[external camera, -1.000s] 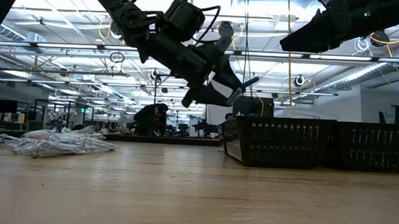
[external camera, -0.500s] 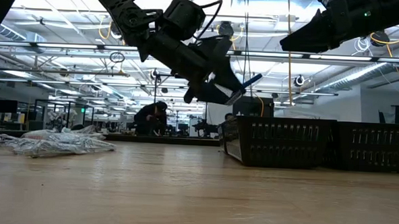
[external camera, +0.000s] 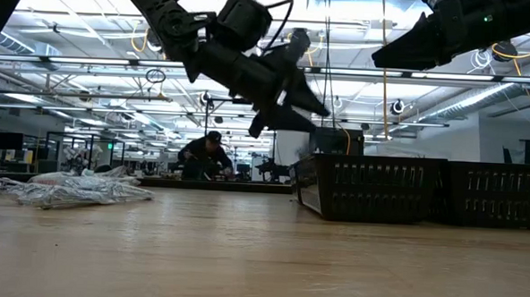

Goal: Pick & Place Travel size toiletries
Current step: Put the razor into the top left black basket, then put the green toothbrush into the bottom right black basket

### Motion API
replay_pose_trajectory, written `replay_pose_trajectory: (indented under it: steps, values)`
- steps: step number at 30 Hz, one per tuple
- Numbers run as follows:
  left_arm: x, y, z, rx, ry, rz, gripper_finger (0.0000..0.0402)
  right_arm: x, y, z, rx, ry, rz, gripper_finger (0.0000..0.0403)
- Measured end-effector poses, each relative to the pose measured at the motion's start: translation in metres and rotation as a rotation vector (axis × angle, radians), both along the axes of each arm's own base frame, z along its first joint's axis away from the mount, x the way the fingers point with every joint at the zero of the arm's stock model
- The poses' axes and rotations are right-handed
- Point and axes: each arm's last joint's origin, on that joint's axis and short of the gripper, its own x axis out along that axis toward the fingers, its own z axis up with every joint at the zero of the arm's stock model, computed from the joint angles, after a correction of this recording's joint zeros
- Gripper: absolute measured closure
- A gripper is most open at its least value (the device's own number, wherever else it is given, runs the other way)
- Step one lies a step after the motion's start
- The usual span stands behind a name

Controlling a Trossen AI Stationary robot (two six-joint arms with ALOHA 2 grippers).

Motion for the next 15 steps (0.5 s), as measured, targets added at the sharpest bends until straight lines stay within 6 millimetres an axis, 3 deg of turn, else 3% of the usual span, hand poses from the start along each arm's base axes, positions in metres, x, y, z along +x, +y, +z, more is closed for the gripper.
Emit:
replay_pose_trajectory:
  steps: [2,11,15]
  values:
    - [0.001,-0.001,0.002,-0.038,-0.028,-0.012,0.0232,0.0,0.0,0.0,0.0,0.0,0.002,0.0165]
    - [0.001,-0.007,0.007,0.11,-0.037,-0.104,0.026,0.008,0.005,0.002,0.032,-0.043,0.155,0.0165]
    - [-0.015,-0.002,0.034,0.158,-0.011,-0.099,0.0261,0.007,0.005,0.0,0.034,-0.024,0.151,0.0165]
